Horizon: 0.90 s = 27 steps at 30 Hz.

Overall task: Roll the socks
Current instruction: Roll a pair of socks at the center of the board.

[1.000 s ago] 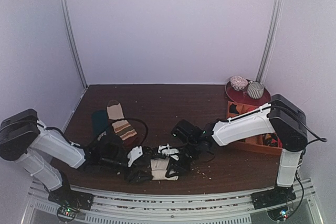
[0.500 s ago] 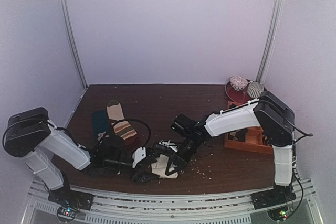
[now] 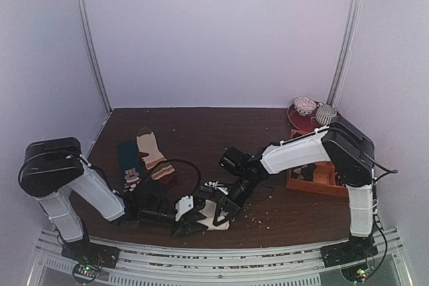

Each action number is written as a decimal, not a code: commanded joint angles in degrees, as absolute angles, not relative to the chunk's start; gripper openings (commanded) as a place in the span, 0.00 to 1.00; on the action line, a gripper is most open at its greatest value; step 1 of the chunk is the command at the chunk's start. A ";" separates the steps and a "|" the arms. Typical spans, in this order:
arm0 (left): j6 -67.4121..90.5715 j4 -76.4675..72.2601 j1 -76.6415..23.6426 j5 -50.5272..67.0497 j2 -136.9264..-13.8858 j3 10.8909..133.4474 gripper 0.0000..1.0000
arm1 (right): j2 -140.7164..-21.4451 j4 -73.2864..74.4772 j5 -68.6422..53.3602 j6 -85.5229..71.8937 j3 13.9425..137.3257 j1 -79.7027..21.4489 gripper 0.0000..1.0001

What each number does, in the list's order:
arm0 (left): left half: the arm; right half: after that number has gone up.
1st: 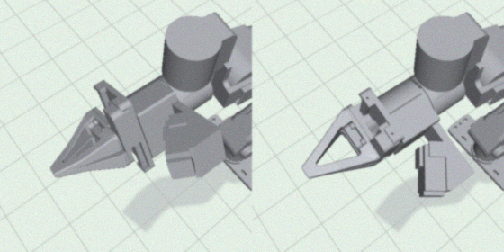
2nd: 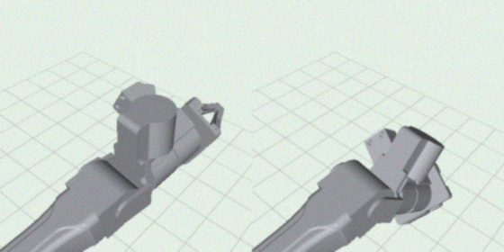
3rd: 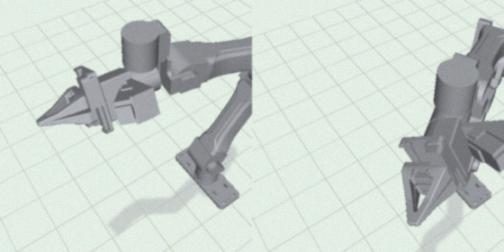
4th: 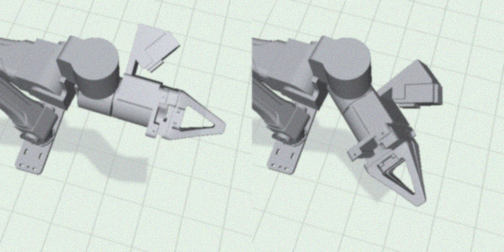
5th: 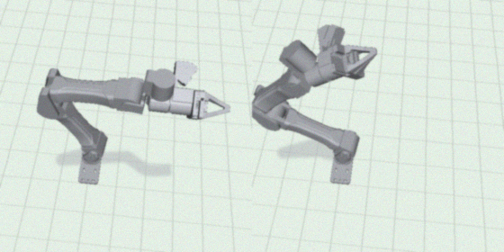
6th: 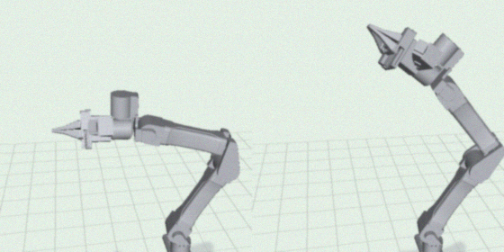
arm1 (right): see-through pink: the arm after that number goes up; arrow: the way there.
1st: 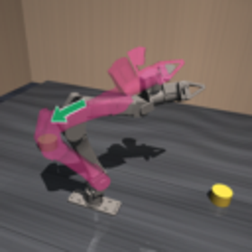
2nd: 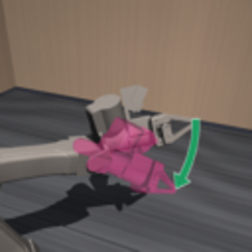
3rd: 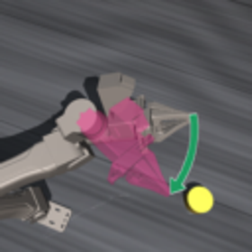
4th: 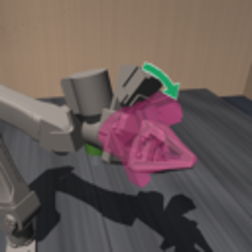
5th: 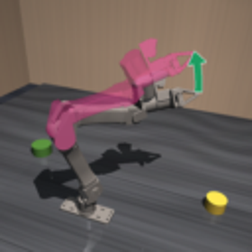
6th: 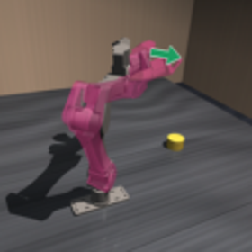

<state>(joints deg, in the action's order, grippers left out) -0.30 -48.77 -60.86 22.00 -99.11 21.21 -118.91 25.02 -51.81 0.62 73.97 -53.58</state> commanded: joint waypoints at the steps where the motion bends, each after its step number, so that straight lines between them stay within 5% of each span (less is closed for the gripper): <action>1: 0.97 -45.95 -61.76 22.20 -102.36 23.92 0.29 | -123.05 30.16 -45.57 -1.01 71.27 -53.44 0.20; 4: 1.14 -42.93 -61.87 21.08 -104.57 25.63 0.27 | -122.90 30.03 -45.76 -0.91 71.26 -53.45 0.20; 8: 2.53 -36.99 -61.87 20.82 -107.79 28.76 0.01 | -121.78 28.58 -45.04 -0.60 71.43 -53.44 0.25; 14: 10.68 -31.34 -61.13 22.73 -107.47 29.08 0.00 | -114.04 16.05 -40.91 0.46 67.00 -53.16 0.36; 22: 17.95 -24.51 -56.49 29.41 -107.70 27.62 0.00 | -92.05 -23.58 -27.26 8.33 40.56 -54.96 0.48; 27: 19.51 -21.95 -54.53 33.30 -109.15 28.22 0.00 | -88.36 -28.05 -18.41 21.06 33.92 -61.90 0.53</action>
